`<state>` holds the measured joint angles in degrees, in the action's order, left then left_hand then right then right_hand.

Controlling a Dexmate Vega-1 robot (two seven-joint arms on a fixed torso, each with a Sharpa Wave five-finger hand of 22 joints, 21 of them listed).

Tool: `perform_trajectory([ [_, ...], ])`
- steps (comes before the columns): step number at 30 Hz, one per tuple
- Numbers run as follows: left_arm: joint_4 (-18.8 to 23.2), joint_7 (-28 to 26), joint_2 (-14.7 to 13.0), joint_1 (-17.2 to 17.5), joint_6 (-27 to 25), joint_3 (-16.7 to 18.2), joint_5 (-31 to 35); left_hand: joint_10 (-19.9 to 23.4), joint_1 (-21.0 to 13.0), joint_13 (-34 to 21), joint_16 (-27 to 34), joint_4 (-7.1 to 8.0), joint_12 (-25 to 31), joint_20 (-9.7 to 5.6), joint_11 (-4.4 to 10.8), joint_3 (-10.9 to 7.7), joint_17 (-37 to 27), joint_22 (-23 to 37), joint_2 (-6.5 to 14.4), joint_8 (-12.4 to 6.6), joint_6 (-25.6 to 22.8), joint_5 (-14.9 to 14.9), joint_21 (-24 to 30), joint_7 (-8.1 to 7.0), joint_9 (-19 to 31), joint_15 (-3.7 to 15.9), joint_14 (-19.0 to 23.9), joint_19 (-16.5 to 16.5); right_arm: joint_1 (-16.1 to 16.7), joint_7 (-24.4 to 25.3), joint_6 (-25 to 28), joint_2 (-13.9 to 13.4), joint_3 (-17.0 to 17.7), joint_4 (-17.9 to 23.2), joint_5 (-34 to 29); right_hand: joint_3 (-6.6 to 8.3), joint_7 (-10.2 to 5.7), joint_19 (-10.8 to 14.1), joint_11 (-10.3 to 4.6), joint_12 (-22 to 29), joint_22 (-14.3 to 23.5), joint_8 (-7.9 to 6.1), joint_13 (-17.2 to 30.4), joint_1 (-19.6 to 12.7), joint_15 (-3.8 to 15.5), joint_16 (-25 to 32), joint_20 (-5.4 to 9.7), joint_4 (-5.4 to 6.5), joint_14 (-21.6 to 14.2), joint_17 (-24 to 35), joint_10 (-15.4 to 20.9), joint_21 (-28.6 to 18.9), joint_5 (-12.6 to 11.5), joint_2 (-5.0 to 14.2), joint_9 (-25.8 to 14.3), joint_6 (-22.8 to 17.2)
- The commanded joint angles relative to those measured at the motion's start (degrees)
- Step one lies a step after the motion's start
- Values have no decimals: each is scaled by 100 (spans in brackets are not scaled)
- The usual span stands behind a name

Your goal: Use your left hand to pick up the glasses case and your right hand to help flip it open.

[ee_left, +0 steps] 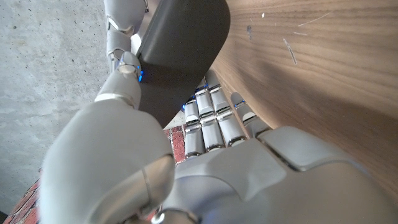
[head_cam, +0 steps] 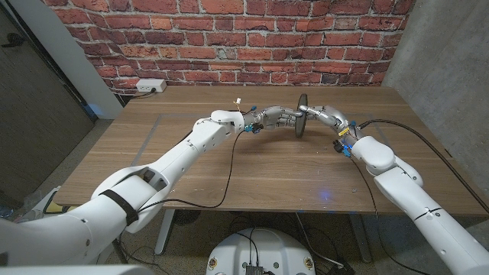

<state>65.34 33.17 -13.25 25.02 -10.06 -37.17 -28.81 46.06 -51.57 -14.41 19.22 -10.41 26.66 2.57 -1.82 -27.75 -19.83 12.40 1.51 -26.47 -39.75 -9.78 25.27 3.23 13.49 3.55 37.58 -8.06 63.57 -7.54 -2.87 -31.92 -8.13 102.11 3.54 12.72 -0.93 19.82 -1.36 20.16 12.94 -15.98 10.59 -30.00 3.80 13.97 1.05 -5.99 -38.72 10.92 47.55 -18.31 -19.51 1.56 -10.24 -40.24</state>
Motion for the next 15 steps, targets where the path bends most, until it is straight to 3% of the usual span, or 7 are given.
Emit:
perform_trajectory([
  [1,-185,171,83,-8,236,73,-125,1119,-785,-656,-18,280,260,2,630,-248,-28,8,832,-36,-2165,-44,28,-44,35,927,46,20,-131,-315,-581,260,85,-415,419,-18,-164,16,-349,45,32,-31,16,-111,494,7,64,7,-135,13,459,-58,-57,97,-31,-317],
  [7,-318,239,128,-36,333,100,-170,1119,-795,-654,-20,274,264,-9,619,-244,-38,7,827,-24,-2175,-43,34,-45,32,932,53,29,-164,-447,-784,369,136,-586,569,21,-241,64,-403,55,48,-38,11,-211,580,13,125,-4,-227,28,572,-91,-102,213,-31,-480],
  [15,-601,452,262,-90,542,139,-288,1124,-811,-656,-26,265,272,-13,622,-240,-53,7,822,-15,-2201,-43,44,-63,30,944,52,33,-263,-878,-1197,599,250,-995,1087,18,-207,87,-369,51,60,-15,9,-233,585,13,116,5,-272,37,615,-110,-115,252,-30,-512],
])
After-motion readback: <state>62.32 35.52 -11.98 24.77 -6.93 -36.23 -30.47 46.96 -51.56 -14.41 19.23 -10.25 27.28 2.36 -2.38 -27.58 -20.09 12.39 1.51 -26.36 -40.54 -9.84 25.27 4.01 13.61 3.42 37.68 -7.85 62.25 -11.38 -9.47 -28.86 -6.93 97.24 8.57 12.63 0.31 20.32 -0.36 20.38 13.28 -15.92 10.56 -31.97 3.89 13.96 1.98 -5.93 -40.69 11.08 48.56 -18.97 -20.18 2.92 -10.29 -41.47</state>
